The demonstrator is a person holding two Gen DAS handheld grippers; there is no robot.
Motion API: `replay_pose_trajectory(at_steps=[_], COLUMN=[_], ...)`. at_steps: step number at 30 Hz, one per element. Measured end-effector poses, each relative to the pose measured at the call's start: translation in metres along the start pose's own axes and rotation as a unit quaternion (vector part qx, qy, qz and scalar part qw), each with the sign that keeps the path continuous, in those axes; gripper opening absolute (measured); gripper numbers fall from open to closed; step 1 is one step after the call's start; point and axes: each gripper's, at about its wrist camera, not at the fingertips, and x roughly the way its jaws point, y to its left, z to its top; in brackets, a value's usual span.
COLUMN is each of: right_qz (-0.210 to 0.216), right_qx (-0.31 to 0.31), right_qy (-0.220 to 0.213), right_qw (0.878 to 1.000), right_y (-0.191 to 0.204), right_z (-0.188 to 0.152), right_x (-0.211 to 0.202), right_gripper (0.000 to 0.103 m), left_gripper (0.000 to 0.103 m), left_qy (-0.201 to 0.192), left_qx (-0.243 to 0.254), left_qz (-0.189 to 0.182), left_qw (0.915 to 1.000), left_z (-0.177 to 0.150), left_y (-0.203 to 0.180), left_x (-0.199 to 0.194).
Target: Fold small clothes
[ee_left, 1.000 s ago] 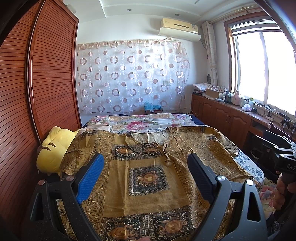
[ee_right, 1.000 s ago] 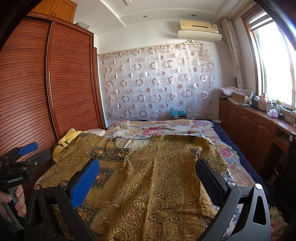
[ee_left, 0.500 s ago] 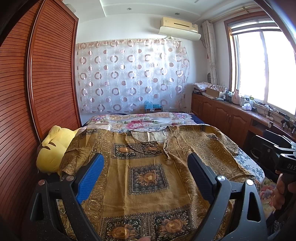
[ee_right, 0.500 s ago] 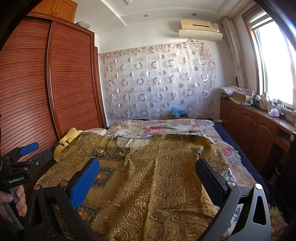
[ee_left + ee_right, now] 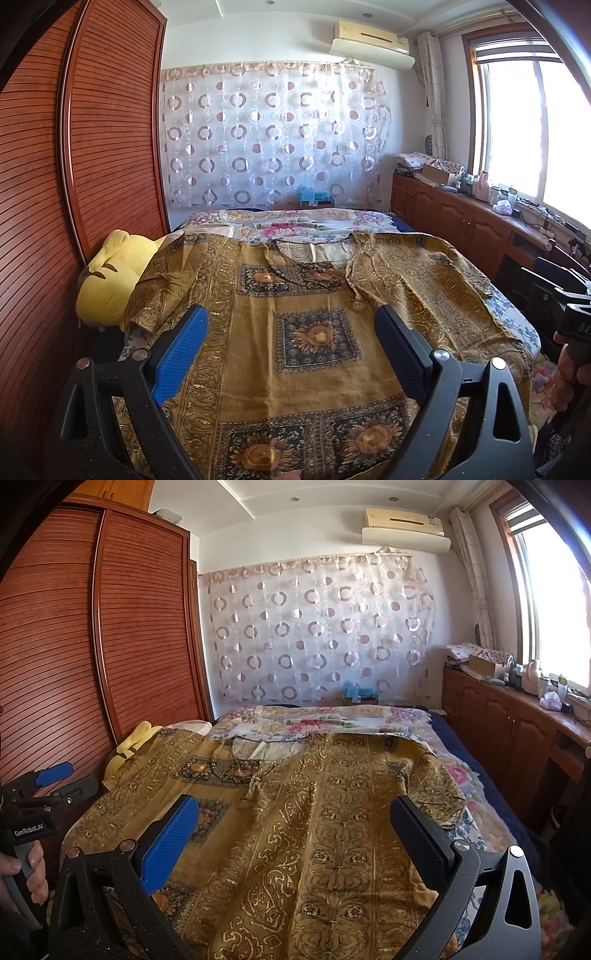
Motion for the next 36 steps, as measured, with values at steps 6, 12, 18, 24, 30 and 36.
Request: replay_pose_trajectory(at_steps=[6,12,18,24,30,36], right_qz=[-0.004,0.027,0.051,0.094,0.123,0.133], right_qx=[-0.017,-0.029,-0.051,-0.054,-0.069,-0.087], right_qy=[0.018,0.04,0.067,0.09,0.102,0.114], right_qw=[1.0,0.998,0.995,0.99,0.985,0.981], right_y=[0.012,0.018,0.024,0.025,0.026,0.026], right_z=[0.0,0.003,0.006,0.008,0.01,0.009], right_x=[0.01,0.026,0.051,0.077,0.091,0.1], right_gripper=[0.103,0.103,0.103,0.103,0.103,0.103], left_gripper=[0.092,0.092,0.092,0.089,0.074,0.054], left_qy=[0.017,0.033,0.06,0.083,0.125,0.158], left_qx=[-0.01,-0.012,-0.018,-0.024,-0.059,-0.082], left_qz=[0.003,0.009,0.027,0.048,0.056,0.056], left_qw=[0.9998,0.9993,0.9977,0.9951,0.9888,0.9824], left_z=[-0.007,-0.013,-0.013,-0.012,-0.013,-0.018], left_y=[0.023,0.052,0.088,0.126,0.168,0.191], left_x=[0.011,0.021,0.039,0.06,0.094,0.12])
